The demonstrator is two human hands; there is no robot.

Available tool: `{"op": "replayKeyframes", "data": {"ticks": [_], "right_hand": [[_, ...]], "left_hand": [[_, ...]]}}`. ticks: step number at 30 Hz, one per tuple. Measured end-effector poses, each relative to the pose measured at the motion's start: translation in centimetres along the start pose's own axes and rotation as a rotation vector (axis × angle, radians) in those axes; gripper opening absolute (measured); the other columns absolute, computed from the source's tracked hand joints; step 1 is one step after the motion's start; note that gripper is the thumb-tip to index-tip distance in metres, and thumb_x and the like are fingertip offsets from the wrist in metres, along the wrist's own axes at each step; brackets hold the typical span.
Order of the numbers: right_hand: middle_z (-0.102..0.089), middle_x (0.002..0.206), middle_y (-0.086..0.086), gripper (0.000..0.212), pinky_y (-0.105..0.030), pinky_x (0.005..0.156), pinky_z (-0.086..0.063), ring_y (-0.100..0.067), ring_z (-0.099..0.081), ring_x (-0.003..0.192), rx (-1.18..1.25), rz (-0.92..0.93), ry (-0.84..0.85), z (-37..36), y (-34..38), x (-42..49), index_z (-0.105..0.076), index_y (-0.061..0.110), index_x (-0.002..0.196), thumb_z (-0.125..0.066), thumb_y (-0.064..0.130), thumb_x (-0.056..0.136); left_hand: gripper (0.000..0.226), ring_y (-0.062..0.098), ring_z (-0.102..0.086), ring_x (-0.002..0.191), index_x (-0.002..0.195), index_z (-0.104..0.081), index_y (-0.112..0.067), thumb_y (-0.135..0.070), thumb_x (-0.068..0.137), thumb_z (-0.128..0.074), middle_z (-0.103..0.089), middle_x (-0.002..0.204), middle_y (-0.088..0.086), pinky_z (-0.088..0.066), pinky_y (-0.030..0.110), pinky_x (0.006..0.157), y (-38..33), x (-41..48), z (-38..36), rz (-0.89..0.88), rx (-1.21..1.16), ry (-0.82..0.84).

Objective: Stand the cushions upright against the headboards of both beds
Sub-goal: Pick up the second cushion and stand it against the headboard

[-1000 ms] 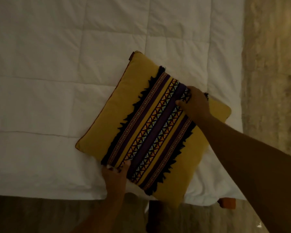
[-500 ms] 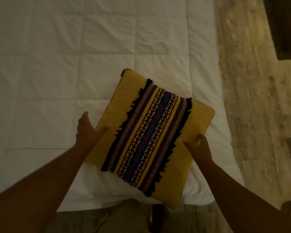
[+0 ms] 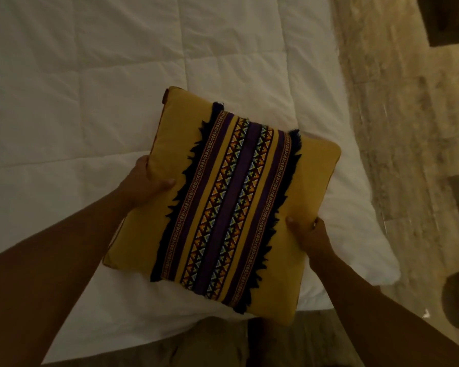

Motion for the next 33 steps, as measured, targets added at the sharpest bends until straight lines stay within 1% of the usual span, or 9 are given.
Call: {"op": "replayKeyframes", "data": {"ticks": [4, 6, 12, 14, 17, 20, 25, 29, 33], "right_hand": [[-0.05, 0.145, -0.012, 0.123, -0.06, 0.1, -0.05, -0.038, -0.055, 0.125, 0.055, -0.037, 0.057, -0.3, -0.2, 1.1, -0.03, 0.02, 0.152, -0.086, 0.064, 0.052], [-0.053, 0.143, -0.012, 0.122, -0.062, 0.097, -0.051, -0.038, -0.058, 0.121, 0.095, -0.049, 0.074, -0.5, -0.2, 1.5, -0.032, 0.02, 0.15, -0.087, 0.061, 0.049], [-0.062, 0.134, -0.013, 0.099, -0.063, 0.091, -0.054, -0.038, -0.065, 0.114, 0.198, -0.031, 0.124, -0.5, 0.4, 1.8, -0.044, 0.019, 0.144, -0.089, 0.044, 0.059], [-0.065, 0.131, -0.014, 0.09, -0.062, 0.09, -0.055, -0.037, -0.066, 0.112, 0.225, -0.01, 0.125, -0.3, 0.8, 1.4, -0.047, 0.017, 0.142, -0.087, 0.038, 0.064], [-0.067, 0.127, -0.014, 0.078, -0.062, 0.088, -0.056, -0.037, -0.068, 0.11, 0.252, 0.04, 0.143, 0.0, 1.5, 0.1, -0.052, 0.016, 0.139, -0.083, 0.034, 0.07], [-0.068, 0.125, -0.015, 0.073, -0.062, 0.089, -0.055, -0.037, -0.068, 0.109, 0.244, 0.085, 0.175, 0.7, 2.6, -1.6, -0.052, 0.017, 0.138, -0.081, 0.033, 0.074], [-0.068, 0.125, -0.016, 0.077, -0.063, 0.088, -0.055, -0.038, -0.069, 0.107, 0.18, 0.189, 0.239, 2.6, 6.6, -4.8, -0.053, 0.016, 0.137, -0.083, 0.036, 0.07], [-0.066, 0.126, -0.011, 0.084, -0.06, 0.089, -0.056, -0.035, -0.067, 0.108, 0.101, 0.33, 0.21, 3.6, 11.5, -8.6, -0.051, 0.018, 0.139, -0.085, 0.045, 0.067], [-0.069, 0.121, -0.005, 0.08, -0.052, 0.082, -0.06, -0.029, -0.07, 0.103, 0.027, 0.493, 0.263, 4.8, 16.6, -12.7, -0.054, 0.022, 0.135, -0.085, 0.049, 0.066]], "left_hand": [[0.137, 0.034, -0.058, 0.12, 0.154, -0.017, -0.027, -0.073, 0.043, -0.082, -0.046, 0.149, 0.011, -0.051, 0.053, 0.097, 0.7, 1.4, 0.0, 0.055, -0.031, 0.036], [0.137, 0.031, -0.06, 0.114, 0.151, -0.021, -0.027, -0.073, 0.039, -0.084, -0.049, 0.145, 0.01, -0.053, 0.049, 0.093, 0.9, 1.9, -0.2, 0.058, -0.064, 0.039], [0.119, 0.022, -0.06, 0.099, 0.145, -0.033, -0.022, -0.064, 0.048, -0.086, -0.055, 0.135, 0.007, -0.051, 0.037, 0.075, 1.2, 2.1, -0.7, 0.046, -0.134, -0.003], [0.111, 0.023, -0.059, 0.102, 0.145, -0.033, -0.019, -0.059, 0.055, -0.086, -0.055, 0.135, 0.008, -0.05, 0.038, 0.076, 0.9, 1.6, -0.8, 0.036, -0.134, -0.022], [0.102, 0.027, -0.058, 0.112, 0.143, -0.035, -0.015, -0.05, 0.062, -0.087, -0.054, 0.136, 0.01, -0.051, 0.043, 0.085, 0.2, 0.1, -0.7, 0.01, -0.159, -0.05], [0.095, 0.029, -0.059, 0.113, 0.138, -0.04, -0.014, -0.046, 0.064, -0.089, -0.056, 0.133, 0.01, -0.053, 0.048, 0.091, -0.4, -2.6, -0.4, -0.025, -0.196, -0.073], [0.09, 0.022, -0.063, 0.102, 0.131, -0.044, -0.022, -0.051, 0.059, -0.089, -0.06, 0.12, 0.002, -0.055, 0.048, 0.089, -1.2, -9.7, 1.7, -0.053, -0.3, -0.172], [0.107, 0.033, -0.062, 0.112, 0.14, -0.044, -0.016, -0.059, 0.052, -0.085, -0.059, 0.131, 0.01, -0.053, 0.058, 0.094, -2.4, -16.3, 4.2, -0.071, -0.37, -0.266], [0.097, 0.032, -0.067, 0.106, 0.135, -0.054, -0.015, -0.059, 0.053, -0.081, -0.066, 0.124, 0.012, -0.056, 0.055, 0.09, -4.2, -23.2, 6.5, -0.178, -0.427, -0.365]]}}
Point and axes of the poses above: each hand's wrist, its own x-axis towards the middle knuckle, its own z-axis out of the back of the hand, y = z × x, the point moved 2 cm from there along x, towards the middle knuckle
